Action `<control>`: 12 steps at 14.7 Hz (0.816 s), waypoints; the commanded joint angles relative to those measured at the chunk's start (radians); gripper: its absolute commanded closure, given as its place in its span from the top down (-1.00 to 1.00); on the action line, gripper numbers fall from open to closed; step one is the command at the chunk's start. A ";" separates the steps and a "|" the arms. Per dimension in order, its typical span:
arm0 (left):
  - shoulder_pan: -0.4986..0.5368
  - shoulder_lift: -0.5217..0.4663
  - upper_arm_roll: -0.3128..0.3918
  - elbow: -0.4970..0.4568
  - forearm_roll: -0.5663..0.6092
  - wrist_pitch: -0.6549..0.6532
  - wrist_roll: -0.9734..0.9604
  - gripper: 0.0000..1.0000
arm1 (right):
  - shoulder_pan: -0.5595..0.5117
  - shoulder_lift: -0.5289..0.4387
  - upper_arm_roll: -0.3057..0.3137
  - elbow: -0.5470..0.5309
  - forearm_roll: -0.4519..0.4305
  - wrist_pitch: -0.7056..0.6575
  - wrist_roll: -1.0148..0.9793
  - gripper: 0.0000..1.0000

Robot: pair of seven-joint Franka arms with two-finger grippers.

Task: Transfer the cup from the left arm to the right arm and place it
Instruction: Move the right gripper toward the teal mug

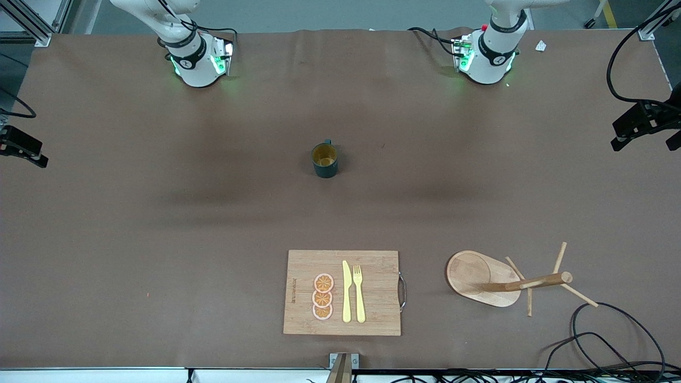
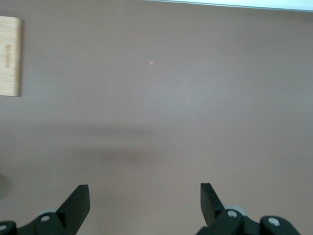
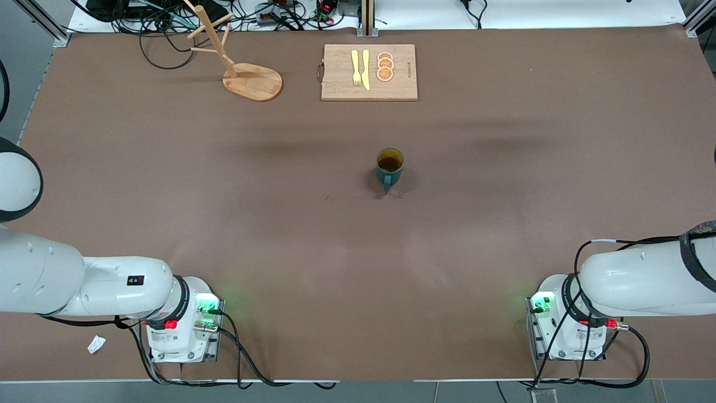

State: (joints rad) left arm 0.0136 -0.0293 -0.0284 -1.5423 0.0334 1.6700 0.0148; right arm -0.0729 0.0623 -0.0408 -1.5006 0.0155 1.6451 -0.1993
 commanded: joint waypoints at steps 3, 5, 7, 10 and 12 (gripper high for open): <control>-0.004 -0.008 -0.071 0.001 -0.018 -0.068 -0.047 1.00 | 0.105 0.100 0.004 -0.003 0.014 -0.063 -0.009 1.00; -0.001 -0.029 -0.096 -0.030 -0.020 -0.076 -0.045 1.00 | 0.149 0.114 0.027 -0.009 0.018 -0.108 -0.014 1.00; -0.006 -0.038 -0.111 -0.065 -0.021 -0.081 -0.042 1.00 | 0.238 0.122 0.041 -0.013 0.018 -0.107 0.061 1.00; 0.000 -0.034 -0.127 -0.065 -0.024 -0.084 -0.039 1.00 | 0.370 0.151 0.044 -0.032 0.021 -0.068 0.450 1.00; 0.003 -0.034 -0.125 -0.065 -0.061 -0.084 -0.039 1.00 | 0.436 0.151 0.044 -0.067 0.046 -0.039 0.674 1.00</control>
State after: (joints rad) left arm 0.0028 -0.0371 -0.1509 -1.5869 0.0115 1.5905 -0.0339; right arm 0.3142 0.2241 0.0107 -1.5234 0.0355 1.5731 0.2855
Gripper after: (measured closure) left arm 0.000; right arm 0.000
